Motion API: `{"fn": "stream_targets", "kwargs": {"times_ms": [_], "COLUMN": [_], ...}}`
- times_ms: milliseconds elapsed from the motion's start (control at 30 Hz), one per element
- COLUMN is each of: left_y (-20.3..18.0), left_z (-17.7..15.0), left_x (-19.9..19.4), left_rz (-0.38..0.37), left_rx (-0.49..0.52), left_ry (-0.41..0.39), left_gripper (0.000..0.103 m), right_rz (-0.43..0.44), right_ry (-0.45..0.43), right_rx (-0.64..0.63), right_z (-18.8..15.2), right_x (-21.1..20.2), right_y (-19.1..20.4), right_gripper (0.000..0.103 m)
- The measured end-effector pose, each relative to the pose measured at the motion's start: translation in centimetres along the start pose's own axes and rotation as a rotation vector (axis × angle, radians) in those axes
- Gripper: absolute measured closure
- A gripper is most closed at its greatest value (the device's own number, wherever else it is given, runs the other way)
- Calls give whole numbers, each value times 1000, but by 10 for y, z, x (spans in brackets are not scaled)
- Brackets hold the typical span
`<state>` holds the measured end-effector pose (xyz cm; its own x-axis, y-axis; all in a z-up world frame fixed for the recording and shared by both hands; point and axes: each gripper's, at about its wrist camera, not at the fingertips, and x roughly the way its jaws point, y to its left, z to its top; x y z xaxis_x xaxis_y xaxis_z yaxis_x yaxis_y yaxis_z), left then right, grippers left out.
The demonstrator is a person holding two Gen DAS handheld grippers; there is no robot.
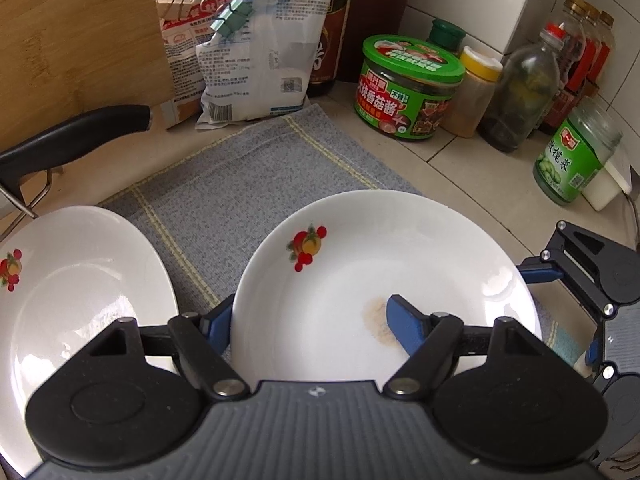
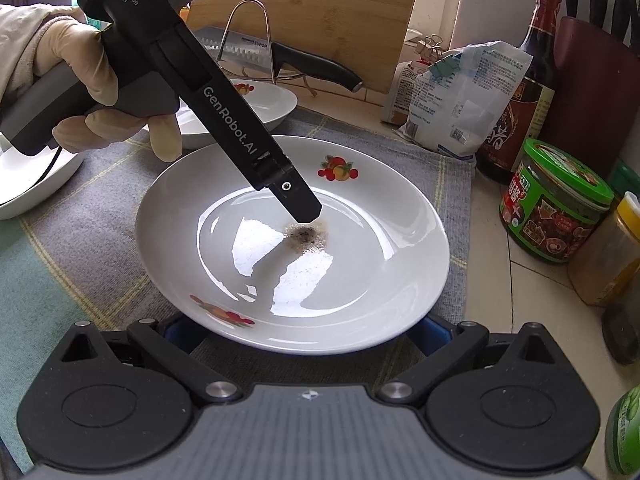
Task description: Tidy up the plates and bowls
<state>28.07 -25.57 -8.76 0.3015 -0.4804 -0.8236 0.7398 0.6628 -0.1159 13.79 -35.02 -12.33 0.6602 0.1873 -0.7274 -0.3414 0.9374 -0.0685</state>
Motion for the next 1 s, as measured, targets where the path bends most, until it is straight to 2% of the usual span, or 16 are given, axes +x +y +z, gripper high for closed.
{"fn": "stream_targets", "kwargs": {"times_ms": [67,167,300,400,667,1000], "left_y": [0,-3,-11,-18,-8,30], "left_z": [-2,-8,-20,-38,-114,-220], "left_x": [-8,-28,-63,-90,-147,-208], "left_rz": [12,30,56,75,155,274], "left_rx": [0,15,38,41,-48,-180], "left_ry": [-27,-78,-140,-183,-225,-230], "left_gripper": [19,15,11,7,6,6], "right_rz": [-1,-14,-71,-117,-97,-59], "right_ry": [5,13,30,44,56,55], "right_rx": [7,49,130,137,86,38], "right_z": [-2,-5,-6,-8,-10,17], "right_x": [-2,-5,-14,-24,-46,-34], "right_y": [3,6,12,25,80,160], "right_gripper": [0,0,0,0,0,0]}}
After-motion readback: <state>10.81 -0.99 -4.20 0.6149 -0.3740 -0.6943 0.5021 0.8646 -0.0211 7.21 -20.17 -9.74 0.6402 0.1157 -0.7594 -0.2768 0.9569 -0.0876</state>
